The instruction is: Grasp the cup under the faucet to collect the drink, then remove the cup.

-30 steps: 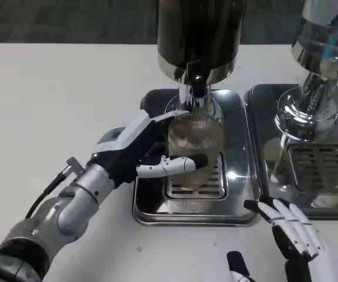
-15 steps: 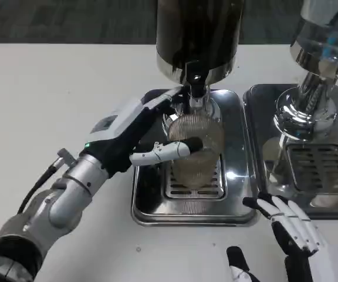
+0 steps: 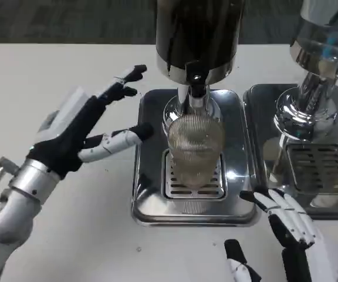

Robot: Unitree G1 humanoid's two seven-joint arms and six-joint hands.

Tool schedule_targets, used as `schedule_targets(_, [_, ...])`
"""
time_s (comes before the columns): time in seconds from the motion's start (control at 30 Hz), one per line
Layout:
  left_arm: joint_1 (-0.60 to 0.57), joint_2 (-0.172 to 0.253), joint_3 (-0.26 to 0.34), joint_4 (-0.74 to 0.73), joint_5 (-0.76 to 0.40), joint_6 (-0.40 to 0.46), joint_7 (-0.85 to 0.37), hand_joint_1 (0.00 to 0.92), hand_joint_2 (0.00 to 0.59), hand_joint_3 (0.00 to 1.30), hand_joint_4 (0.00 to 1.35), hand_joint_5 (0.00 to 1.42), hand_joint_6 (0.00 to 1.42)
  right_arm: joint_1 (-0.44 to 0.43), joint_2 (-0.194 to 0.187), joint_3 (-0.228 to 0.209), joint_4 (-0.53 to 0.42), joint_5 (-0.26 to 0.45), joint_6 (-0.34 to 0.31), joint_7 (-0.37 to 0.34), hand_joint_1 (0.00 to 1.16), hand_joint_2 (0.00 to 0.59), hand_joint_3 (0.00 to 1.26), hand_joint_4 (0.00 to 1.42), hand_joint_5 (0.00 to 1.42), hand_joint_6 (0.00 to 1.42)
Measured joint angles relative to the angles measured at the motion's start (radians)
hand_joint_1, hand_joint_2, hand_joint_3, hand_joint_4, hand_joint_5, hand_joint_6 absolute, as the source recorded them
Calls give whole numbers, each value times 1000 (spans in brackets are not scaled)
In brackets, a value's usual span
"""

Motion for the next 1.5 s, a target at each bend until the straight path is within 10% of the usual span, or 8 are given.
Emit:
schedule_targets(0.3, [36,41,96,-118,-408,-29,-411,0,110,268,310,338,300,-42,-12,-19,16,33,-10,10,397,382,303,197,169,270])
schedule_targets(0.63, [-62,25,198,-240,-824,318,-987,0,95,278,286,318,235,-62,-6,-20,42,54,-16,15,397,382,303,197,169,270])
schedule_targets(1.03, [-185,-61,243,-247,-842,595,-1165,0,88,174,146,215,144,-63,22,-10,71,50,-16,5,397,382,303,197,172,271])
schedule_targets(1.5, [-287,-161,257,-120,-746,637,-1174,0,78,152,123,186,106,-66,45,-1,82,46,-16,-27,391,377,312,197,173,271])
